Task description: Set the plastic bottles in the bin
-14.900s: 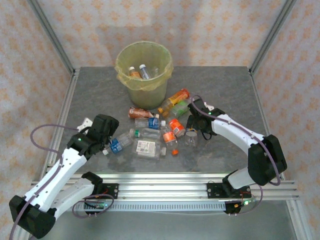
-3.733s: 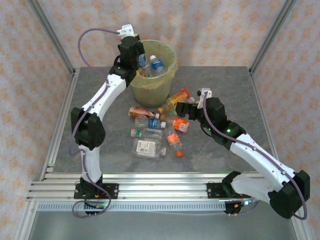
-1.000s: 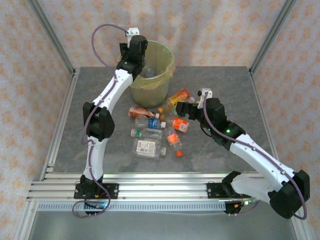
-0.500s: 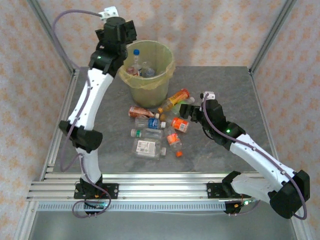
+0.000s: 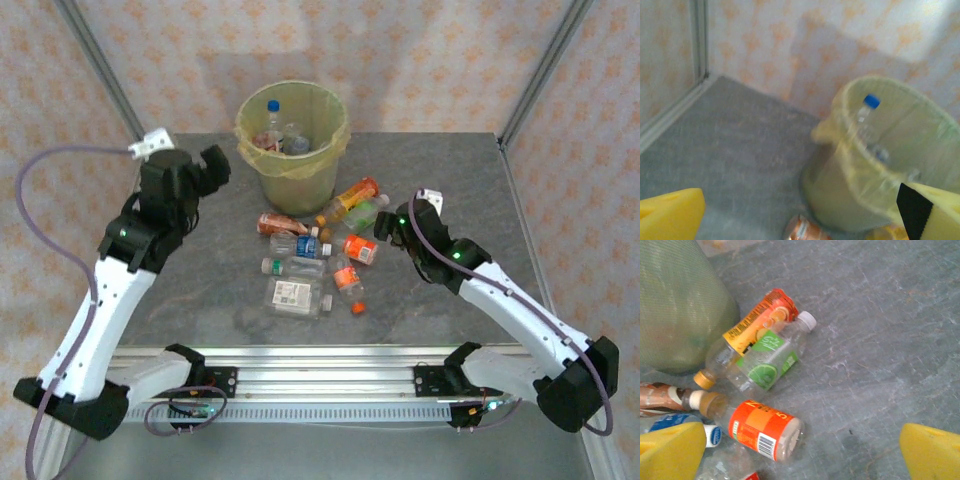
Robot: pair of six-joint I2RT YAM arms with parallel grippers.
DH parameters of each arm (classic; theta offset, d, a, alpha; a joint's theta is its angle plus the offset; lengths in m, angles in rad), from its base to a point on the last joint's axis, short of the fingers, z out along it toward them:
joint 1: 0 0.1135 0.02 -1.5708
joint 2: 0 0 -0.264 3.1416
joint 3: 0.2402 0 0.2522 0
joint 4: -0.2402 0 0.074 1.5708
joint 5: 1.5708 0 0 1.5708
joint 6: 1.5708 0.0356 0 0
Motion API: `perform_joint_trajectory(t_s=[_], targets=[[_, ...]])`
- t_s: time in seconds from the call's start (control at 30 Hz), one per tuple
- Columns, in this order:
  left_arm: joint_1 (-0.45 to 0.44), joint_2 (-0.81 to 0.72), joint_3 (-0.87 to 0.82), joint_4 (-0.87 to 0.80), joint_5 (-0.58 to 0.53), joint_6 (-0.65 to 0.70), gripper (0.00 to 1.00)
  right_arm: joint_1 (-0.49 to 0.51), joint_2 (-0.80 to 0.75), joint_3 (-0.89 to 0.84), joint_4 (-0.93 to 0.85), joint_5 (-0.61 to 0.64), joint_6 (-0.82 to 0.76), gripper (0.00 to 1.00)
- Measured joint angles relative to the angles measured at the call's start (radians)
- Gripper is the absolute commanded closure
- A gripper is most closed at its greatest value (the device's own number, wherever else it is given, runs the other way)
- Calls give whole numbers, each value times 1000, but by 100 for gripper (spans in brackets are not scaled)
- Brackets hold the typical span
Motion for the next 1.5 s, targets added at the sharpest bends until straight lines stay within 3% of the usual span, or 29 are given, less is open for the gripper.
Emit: perform_joint_trajectory(t_s=[0.17, 0.37, 0.53, 0.8, 1.0, 1.17, 1.5], targets=[[0, -73, -229, 2, 59, -126, 5, 0, 10, 2, -56, -1, 21, 1], [0, -30, -465, 101, 178, -275, 14, 0, 22, 0, -71, -34, 38, 0], [0, -1, -598, 175, 240, -377, 14, 0, 48, -41, -70, -124, 69, 16], [0, -26, -626, 202, 233, -446, 9, 97, 101, -140, -65, -250, 125, 19], [0, -36, -626, 204, 220, -466, 3, 180, 237, -138, -15, -287, 132, 19], [0, -36, -626, 203, 204, -472, 0, 195, 349, -102, 15, -301, 114, 22], [0, -36, -626, 201, 199, -472, 0, 197, 418, -62, 89, -331, 96, 25]])
